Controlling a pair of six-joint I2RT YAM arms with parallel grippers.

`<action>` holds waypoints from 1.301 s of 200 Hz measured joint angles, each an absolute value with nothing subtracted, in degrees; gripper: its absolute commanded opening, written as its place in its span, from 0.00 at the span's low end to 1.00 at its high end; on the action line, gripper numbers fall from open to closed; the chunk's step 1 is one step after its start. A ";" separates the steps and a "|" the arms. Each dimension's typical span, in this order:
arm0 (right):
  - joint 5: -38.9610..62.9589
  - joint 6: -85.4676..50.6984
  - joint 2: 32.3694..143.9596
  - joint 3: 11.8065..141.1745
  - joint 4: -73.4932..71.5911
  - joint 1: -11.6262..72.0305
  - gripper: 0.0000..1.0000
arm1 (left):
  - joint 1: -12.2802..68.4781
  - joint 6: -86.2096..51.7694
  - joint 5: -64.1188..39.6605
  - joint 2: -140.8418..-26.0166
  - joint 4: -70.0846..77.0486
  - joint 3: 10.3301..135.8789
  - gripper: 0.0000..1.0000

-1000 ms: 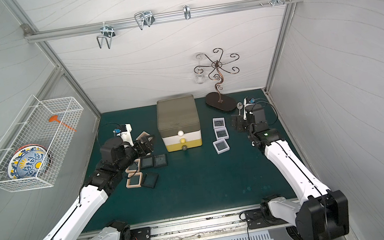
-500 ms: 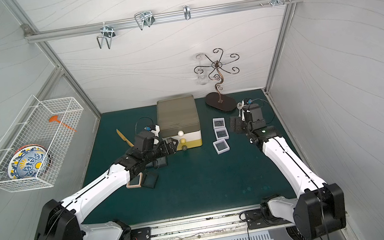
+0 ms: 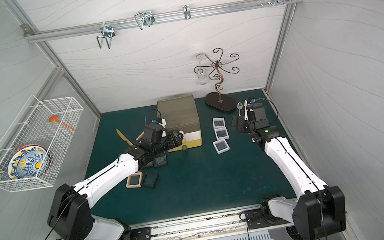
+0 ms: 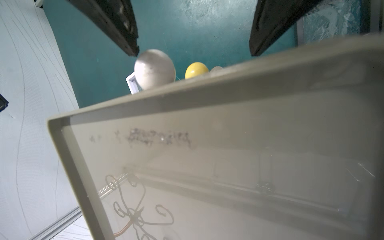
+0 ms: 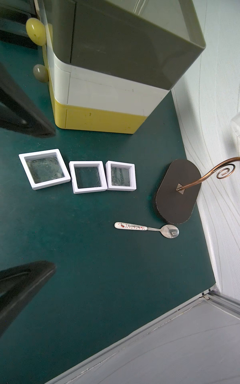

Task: Place the brooch boxes into the drawer by color
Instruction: Open the drawer in the storage box.

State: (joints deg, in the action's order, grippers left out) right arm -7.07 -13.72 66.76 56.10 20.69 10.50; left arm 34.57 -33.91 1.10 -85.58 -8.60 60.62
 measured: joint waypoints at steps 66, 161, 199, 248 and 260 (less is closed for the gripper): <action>-5.30 -13.74 66.81 56.10 20.67 10.24 0.97 | 35.03 -34.98 1.02 -89.19 -9.56 64.45 0.80; -3.60 -13.74 67.07 56.10 20.64 9.82 0.95 | 36.25 -36.01 1.28 -92.38 -10.92 67.81 0.45; -2.85 -13.74 67.07 56.10 20.64 9.82 0.95 | 36.67 -36.25 1.50 -92.38 -10.55 68.25 0.27; -2.15 -13.76 67.07 55.88 20.51 9.82 0.94 | 37.45 -36.25 1.74 -92.38 -10.52 68.25 0.09; -1.96 -13.76 67.13 55.64 20.51 9.82 0.95 | 37.89 -36.34 2.15 -92.38 -10.52 68.23 0.08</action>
